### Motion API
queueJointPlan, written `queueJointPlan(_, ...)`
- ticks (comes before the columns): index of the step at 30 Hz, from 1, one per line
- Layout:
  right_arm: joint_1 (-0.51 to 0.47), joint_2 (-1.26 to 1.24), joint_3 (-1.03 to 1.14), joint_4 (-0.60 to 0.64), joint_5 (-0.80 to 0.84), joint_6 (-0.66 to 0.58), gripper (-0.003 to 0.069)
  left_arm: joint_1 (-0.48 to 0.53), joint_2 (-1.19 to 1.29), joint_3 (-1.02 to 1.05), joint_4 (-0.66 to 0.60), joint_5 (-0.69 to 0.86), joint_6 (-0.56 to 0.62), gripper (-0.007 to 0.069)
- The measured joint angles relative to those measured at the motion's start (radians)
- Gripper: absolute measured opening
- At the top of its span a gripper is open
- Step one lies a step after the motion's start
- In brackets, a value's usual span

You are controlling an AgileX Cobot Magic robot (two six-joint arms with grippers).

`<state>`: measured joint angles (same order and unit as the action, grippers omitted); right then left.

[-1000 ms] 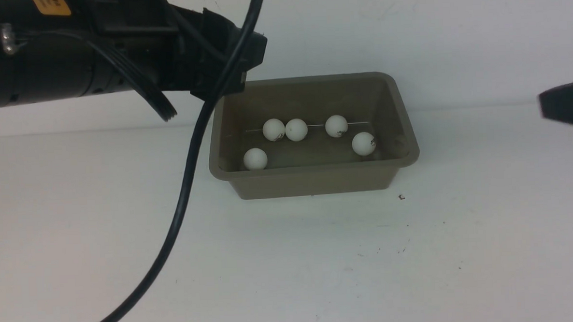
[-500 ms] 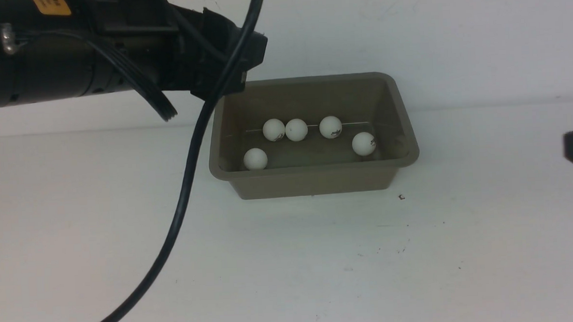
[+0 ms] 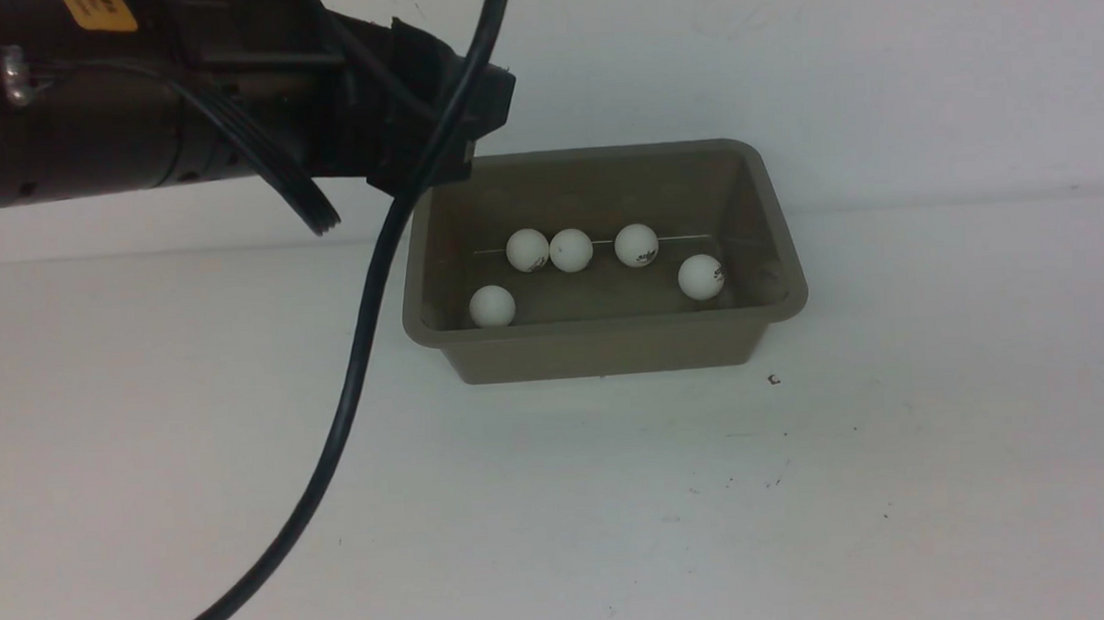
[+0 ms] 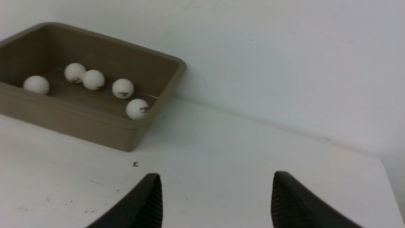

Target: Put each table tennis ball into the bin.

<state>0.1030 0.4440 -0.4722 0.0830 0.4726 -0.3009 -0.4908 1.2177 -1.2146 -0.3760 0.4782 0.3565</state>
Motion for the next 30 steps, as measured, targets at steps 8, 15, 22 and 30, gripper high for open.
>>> queueJointPlan(8,0.0,0.0,0.015,-0.089,0.037,0.143,0.0419,0.0,0.013,0.0,-0.001,0.0,0.0,0.0437)
queueJointPlan(15,0.0,0.0,0.067,-0.098,0.063,0.224,0.0409,0.0,0.045,0.0,-0.002,-0.001,0.0,0.0437)
queueJointPlan(22,0.0,0.0,0.129,-0.107,0.043,0.252,0.0408,0.0,0.058,0.0,-0.002,-0.017,0.0,0.0437)
queueJointPlan(30,0.0,0.0,0.165,-0.1,0.052,0.252,0.0408,0.0,0.059,0.0,-0.002,-0.035,0.0,0.0437)
